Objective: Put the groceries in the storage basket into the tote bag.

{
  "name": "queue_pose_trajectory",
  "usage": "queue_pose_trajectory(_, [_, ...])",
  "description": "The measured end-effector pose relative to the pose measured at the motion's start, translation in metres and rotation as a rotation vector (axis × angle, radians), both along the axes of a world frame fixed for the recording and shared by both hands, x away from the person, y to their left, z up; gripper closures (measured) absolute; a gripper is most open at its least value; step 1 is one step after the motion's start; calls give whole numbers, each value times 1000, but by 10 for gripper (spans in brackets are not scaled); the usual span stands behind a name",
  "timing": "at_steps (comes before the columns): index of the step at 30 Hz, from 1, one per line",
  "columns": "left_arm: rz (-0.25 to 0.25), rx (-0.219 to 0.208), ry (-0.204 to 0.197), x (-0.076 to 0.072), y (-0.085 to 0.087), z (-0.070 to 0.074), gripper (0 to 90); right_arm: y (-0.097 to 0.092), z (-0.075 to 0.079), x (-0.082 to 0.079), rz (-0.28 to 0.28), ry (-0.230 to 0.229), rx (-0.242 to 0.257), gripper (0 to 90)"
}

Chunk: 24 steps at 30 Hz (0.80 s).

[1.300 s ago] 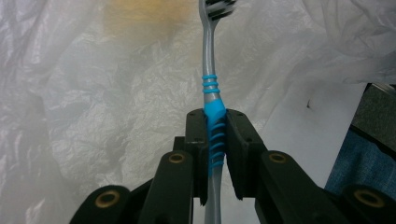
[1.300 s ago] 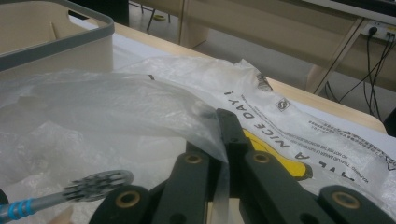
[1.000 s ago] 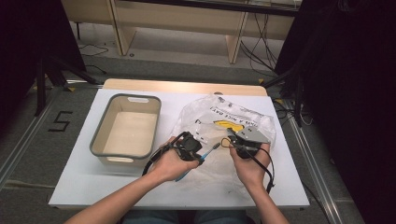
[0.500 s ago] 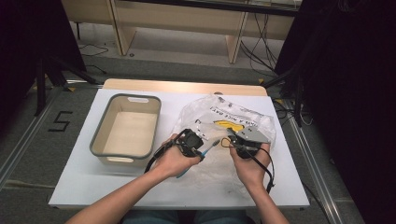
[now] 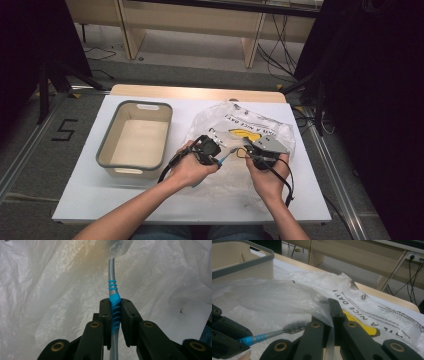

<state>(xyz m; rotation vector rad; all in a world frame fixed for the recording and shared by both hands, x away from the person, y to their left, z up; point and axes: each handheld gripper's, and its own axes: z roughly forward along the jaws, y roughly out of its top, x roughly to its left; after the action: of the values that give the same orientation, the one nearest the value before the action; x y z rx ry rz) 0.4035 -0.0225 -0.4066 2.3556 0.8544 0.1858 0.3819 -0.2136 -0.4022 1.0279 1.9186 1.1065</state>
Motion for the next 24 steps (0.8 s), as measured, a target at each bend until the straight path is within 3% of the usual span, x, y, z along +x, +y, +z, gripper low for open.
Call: queue_pose_trajectory(24, [35,27,-17,17,-8,-5,792,1,0,0,5,1,3,900])
